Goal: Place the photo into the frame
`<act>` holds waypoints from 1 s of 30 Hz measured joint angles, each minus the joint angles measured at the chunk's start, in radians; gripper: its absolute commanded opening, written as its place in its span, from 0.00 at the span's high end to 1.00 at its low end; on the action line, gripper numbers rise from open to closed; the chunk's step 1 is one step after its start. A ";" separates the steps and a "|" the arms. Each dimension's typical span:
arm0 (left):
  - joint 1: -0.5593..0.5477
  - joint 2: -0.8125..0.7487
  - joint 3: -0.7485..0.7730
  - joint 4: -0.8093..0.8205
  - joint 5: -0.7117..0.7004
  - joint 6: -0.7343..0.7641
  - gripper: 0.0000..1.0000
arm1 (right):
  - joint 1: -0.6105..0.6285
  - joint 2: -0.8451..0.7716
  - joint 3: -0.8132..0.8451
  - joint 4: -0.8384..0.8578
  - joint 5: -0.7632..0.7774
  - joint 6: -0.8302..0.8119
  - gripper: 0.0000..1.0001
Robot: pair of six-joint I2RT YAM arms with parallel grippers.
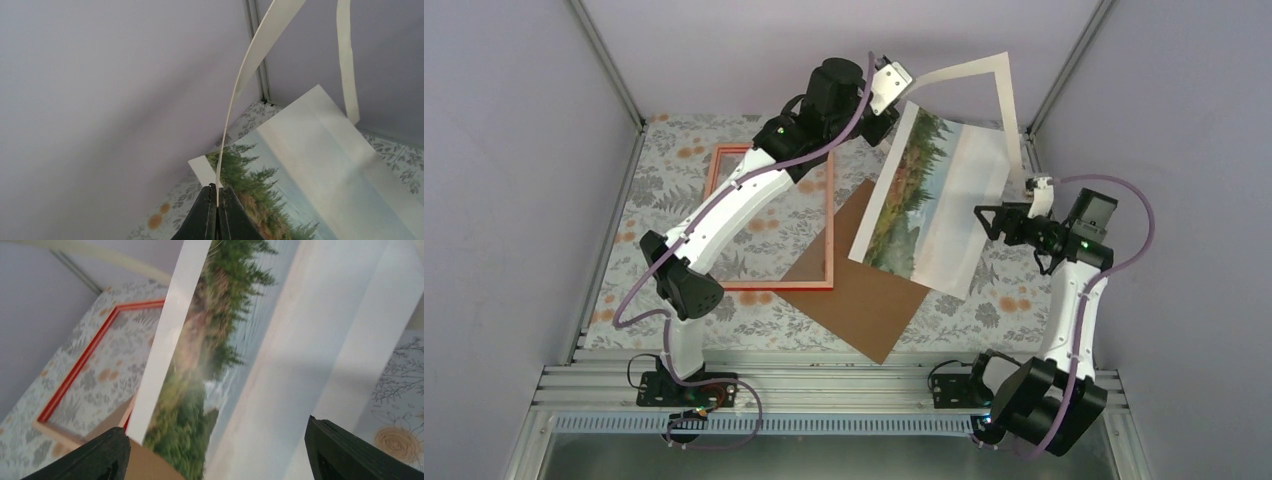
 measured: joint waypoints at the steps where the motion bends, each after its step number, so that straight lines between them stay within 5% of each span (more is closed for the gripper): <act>1: 0.002 -0.001 0.000 0.003 0.004 -0.011 0.98 | 0.002 0.012 -0.005 0.044 0.001 0.054 0.11; 10: 0.025 -0.006 -0.014 0.008 0.035 -0.059 0.98 | 0.002 0.114 -0.109 0.280 0.048 0.386 0.13; 20: 0.074 -0.024 -0.072 0.012 0.070 -0.084 0.98 | -0.005 0.180 -0.047 0.373 0.097 0.391 0.10; 27: 0.087 -0.048 -0.085 0.022 0.108 -0.097 0.98 | -0.002 0.471 -0.034 0.503 0.073 0.449 0.17; 30: 0.089 -0.053 -0.085 0.032 0.121 -0.101 0.98 | 0.011 0.533 -0.022 0.546 0.042 0.473 0.30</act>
